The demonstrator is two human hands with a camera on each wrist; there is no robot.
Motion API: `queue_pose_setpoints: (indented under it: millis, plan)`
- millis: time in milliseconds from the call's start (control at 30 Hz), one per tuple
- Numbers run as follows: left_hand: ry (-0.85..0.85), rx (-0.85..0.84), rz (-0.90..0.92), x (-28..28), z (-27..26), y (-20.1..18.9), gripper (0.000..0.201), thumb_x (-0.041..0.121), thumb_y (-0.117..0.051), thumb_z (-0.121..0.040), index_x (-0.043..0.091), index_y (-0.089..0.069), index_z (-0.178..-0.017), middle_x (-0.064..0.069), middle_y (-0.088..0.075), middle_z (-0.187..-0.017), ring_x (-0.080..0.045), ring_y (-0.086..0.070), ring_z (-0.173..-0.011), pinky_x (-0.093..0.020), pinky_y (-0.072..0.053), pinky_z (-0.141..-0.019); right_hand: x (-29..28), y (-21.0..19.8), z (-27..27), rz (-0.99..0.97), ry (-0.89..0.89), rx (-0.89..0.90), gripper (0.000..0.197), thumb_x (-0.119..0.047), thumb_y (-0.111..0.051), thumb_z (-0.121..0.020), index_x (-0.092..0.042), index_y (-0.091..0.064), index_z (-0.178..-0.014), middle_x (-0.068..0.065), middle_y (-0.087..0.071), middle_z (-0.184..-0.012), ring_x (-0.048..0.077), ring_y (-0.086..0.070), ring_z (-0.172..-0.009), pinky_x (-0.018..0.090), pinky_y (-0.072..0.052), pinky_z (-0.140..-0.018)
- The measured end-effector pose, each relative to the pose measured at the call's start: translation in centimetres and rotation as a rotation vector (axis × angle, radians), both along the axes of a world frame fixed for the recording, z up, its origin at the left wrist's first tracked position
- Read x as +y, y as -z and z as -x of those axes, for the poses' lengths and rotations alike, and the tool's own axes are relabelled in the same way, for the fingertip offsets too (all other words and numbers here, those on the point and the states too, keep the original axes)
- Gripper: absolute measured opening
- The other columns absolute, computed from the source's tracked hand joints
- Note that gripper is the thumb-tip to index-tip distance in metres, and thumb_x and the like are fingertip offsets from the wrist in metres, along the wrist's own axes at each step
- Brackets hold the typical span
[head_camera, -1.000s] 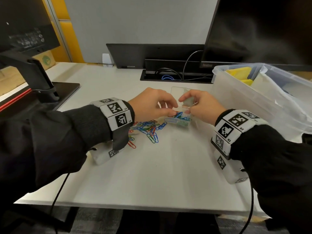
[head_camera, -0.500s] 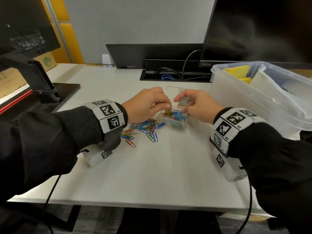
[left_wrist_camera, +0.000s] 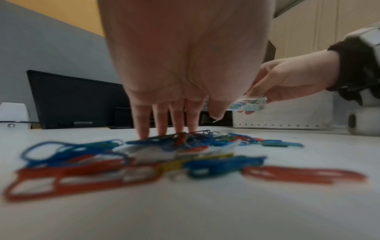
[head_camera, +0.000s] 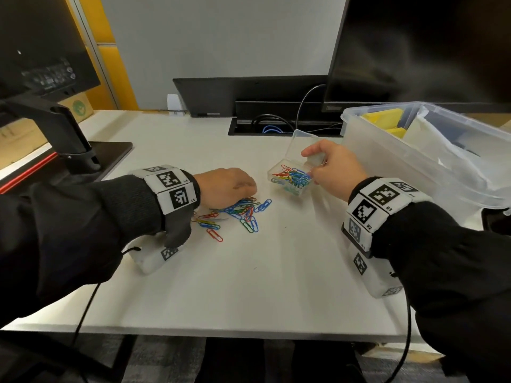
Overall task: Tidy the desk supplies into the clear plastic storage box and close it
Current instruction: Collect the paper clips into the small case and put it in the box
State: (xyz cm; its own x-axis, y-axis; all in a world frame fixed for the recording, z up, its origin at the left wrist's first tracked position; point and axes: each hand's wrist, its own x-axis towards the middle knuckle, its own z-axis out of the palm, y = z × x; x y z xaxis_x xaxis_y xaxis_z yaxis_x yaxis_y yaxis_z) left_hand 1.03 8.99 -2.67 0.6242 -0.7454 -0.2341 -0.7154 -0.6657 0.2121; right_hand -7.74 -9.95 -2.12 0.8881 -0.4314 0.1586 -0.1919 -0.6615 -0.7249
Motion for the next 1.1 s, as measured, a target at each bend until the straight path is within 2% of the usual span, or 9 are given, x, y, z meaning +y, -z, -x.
queue_pose_setpoints:
  millis: [167, 267, 400, 567, 667, 767, 867, 1000, 1100]
  plan:
    - [0.096, -0.064, 0.147, 2.6, 0.2, 0.1, 0.029, 0.036, -0.048, -0.093, 0.024, -0.061, -0.117, 0.003, -0.058, -0.121, -0.011, -0.054, -0.108, -0.018, -0.037, -0.088, -0.1, 0.1, -0.3, 0.023, 0.004, 0.0, 0.033, -0.002, -0.057, -0.085, -0.017, -0.059, -0.115, 0.003, -0.049, -0.098, 0.015, -0.05, -0.081, 0.012, -0.035, -0.052]
    - [0.219, -0.03, 0.2, 2.4, 0.9, -0.1, 0.036, 0.042, -0.057, -0.087, 0.031, -0.057, -0.121, 0.009, -0.052, -0.127, -0.005, -0.048, -0.112, -0.019, -0.035, -0.099, 0.0, 0.1, -0.4, 0.031, -0.001, 0.006, 0.033, -0.001, -0.056, -0.086, -0.016, -0.058, -0.115, 0.004, -0.049, -0.097, 0.013, -0.05, -0.074, 0.012, -0.034, -0.05]
    - [0.353, 0.066, 0.081, 0.9, 2.1, 0.1, 0.048, 0.047, -0.064, -0.081, 0.036, -0.053, -0.127, 0.014, -0.047, -0.135, -0.003, -0.042, -0.124, -0.02, -0.028, -0.11, -0.1, 0.2, -0.3, 0.053, -0.005, 0.002, 0.033, -0.001, -0.056, -0.086, -0.016, -0.058, -0.115, 0.003, -0.051, -0.097, 0.002, -0.045, -0.062, 0.013, -0.038, -0.052]
    - [0.251, 0.004, 0.179, 4.4, 1.2, -0.1, 0.045, 0.046, -0.07, -0.076, 0.032, -0.058, -0.116, 0.013, -0.053, -0.12, 0.0, -0.05, -0.106, -0.018, -0.039, -0.101, 0.0, 0.1, -0.3, 0.045, -0.031, 0.021, 0.034, 0.001, -0.055, -0.086, -0.017, -0.058, -0.115, 0.002, -0.049, -0.099, 0.01, -0.05, -0.072, 0.013, -0.036, -0.052]
    - [0.088, -0.014, 0.232, 6.8, 0.5, 0.1, 0.079, 0.058, -0.073, -0.062, 0.043, -0.039, -0.131, 0.016, -0.032, -0.138, -0.002, -0.031, -0.127, -0.019, -0.024, -0.109, 0.2, -0.1, -0.6, 0.035, -0.052, 0.047, 0.037, 0.003, -0.054, -0.085, -0.017, -0.058, -0.116, 0.002, -0.049, -0.1, 0.012, -0.051, -0.08, 0.016, -0.042, -0.061]
    - [-0.048, 0.021, 0.064, 7.7, 0.0, 0.3, 0.099, 0.074, -0.07, -0.048, 0.048, -0.03, -0.135, 0.013, -0.025, -0.145, -0.011, -0.023, -0.136, -0.028, -0.02, -0.115, 1.0, -0.3, -1.2, 0.026, -0.063, 0.063, 0.037, 0.006, -0.052, -0.084, -0.014, -0.058, -0.115, 0.005, -0.049, -0.104, 0.02, -0.053, -0.097, 0.028, -0.048, -0.081]
    - [-0.026, 0.025, 0.029, 7.4, 0.3, 0.6, 0.076, 0.066, -0.07, -0.062, 0.05, -0.04, -0.129, 0.012, -0.036, -0.132, -0.012, -0.032, -0.125, -0.027, -0.025, -0.111, 1.9, -0.3, -1.8, 0.026, -0.104, 0.08, 0.039, 0.008, -0.051, -0.084, -0.014, -0.059, -0.114, 0.005, -0.049, -0.105, 0.027, -0.055, -0.113, 0.033, -0.049, -0.09]
    - [0.001, 0.105, 0.122, 6.2, 0.8, 0.2, 0.042, 0.042, -0.068, -0.079, 0.04, -0.057, -0.119, 0.006, -0.047, -0.119, -0.011, -0.05, -0.104, -0.013, -0.039, -0.088, 2.3, -0.3, -1.9, 0.035, -0.148, 0.116, 0.042, 0.01, -0.052, -0.082, -0.017, -0.059, -0.113, 0.009, -0.051, -0.126, 0.025, -0.052, -0.117, 0.034, -0.05, -0.092]
    - [-0.016, 0.082, 0.187, 5.4, 0.6, 0.0, 0.029, 0.035, -0.068, -0.081, 0.035, -0.065, -0.111, 0.006, -0.058, -0.11, -0.011, -0.055, -0.099, -0.019, -0.044, -0.086, 2.3, -0.3, -1.8, 0.033, -0.146, 0.109, 0.043, 0.011, -0.051, -0.082, -0.017, -0.058, -0.113, 0.01, -0.053, -0.124, 0.024, -0.054, -0.115, 0.029, -0.049, -0.086]
